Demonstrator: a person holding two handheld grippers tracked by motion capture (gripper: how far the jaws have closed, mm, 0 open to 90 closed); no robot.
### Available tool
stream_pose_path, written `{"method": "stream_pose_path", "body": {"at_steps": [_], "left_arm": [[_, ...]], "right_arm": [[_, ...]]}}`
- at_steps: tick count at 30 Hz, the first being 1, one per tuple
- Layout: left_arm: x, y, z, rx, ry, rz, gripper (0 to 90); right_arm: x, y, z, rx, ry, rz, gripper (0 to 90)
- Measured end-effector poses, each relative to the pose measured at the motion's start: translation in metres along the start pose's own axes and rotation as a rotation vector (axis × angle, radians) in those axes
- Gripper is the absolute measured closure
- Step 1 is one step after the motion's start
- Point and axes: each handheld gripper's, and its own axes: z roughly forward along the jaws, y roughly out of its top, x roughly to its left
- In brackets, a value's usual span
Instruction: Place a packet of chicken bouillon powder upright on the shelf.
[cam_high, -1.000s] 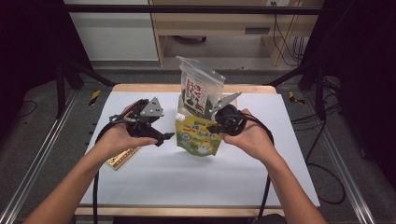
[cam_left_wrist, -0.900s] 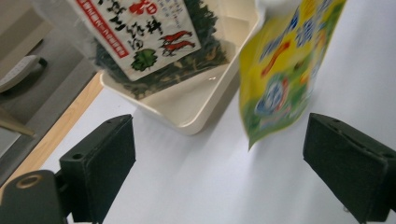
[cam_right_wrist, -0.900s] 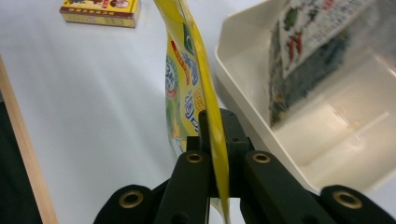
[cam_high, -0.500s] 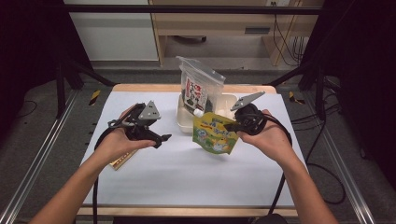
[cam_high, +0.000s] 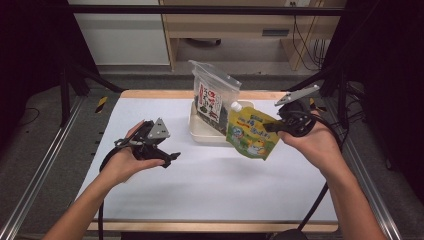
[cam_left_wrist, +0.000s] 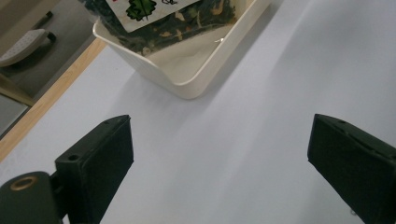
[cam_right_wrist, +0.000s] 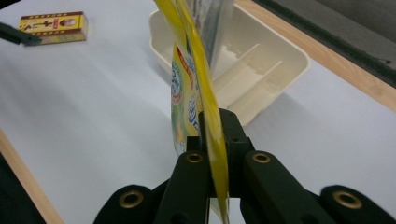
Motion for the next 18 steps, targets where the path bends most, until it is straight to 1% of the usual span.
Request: {"method": "stream_pose_path", "body": {"at_steps": [2, 3, 4, 5, 7, 8, 9, 10, 11, 13, 15, 16, 17, 18], "left_arm": [[-0.001, -0.003, 0.000, -0.003, 0.007, -0.006, 6.6], [-0.002, -0.005, -0.001, -0.003, 0.007, -0.011, 6.6], [-0.003, -0.007, -0.001, -0.004, 0.008, -0.015, 6.6], [-0.004, -0.008, -0.001, -0.004, 0.010, -0.019, 6.6], [-0.005, -0.011, -0.001, 0.002, 0.018, -0.019, 6.6], [-0.006, -0.012, -0.001, 0.000, 0.019, -0.023, 6.6], [-0.007, -0.014, -0.002, -0.003, 0.020, -0.029, 6.6], [-0.007, -0.015, -0.002, -0.006, 0.021, -0.031, 6.6], [-0.009, -0.019, -0.003, -0.013, 0.030, -0.036, 6.6], [-0.010, -0.022, -0.004, -0.018, 0.033, -0.040, 6.5], [-0.012, -0.026, -0.004, -0.036, 0.032, -0.062, 6.4], [-0.013, -0.030, -0.003, -0.038, 0.035, -0.069, 6.4], [-0.014, -0.032, -0.003, -0.039, 0.037, -0.075, 6.3], [-0.015, -0.034, -0.001, -0.038, 0.036, -0.078, 6.3]], "right_arm": [[-0.003, 0.001, -0.003, -0.001, -0.009, 0.005, 90.0], [-0.005, 0.002, -0.006, -0.002, -0.016, 0.020, 90.0], [-0.010, 0.005, -0.011, -0.006, -0.035, 0.029, 90.0], [-0.010, 0.005, -0.011, -0.006, -0.035, 0.029, 90.0], [-0.015, 0.008, -0.015, -0.007, -0.051, 0.046, 90.0], [-0.019, 0.011, -0.019, -0.011, -0.066, 0.068, 90.0], [-0.019, 0.011, -0.019, -0.011, -0.066, 0.068, 90.0], [-0.021, 0.013, -0.020, -0.013, -0.076, 0.071, 90.0], [-0.024, 0.016, -0.023, -0.015, -0.091, 0.089, 90.0], [-0.026, 0.017, -0.024, -0.020, -0.099, 0.095, 90.0], [-0.029, 0.019, -0.026, -0.026, -0.108, 0.117, 90.0], [-0.031, 0.021, -0.027, -0.033, -0.113, 0.122, 90.0], [-0.034, 0.023, -0.027, -0.045, -0.119, 0.138, 90.0], [-0.034, 0.023, -0.027, -0.045, -0.119, 0.138, 90.0]]}}
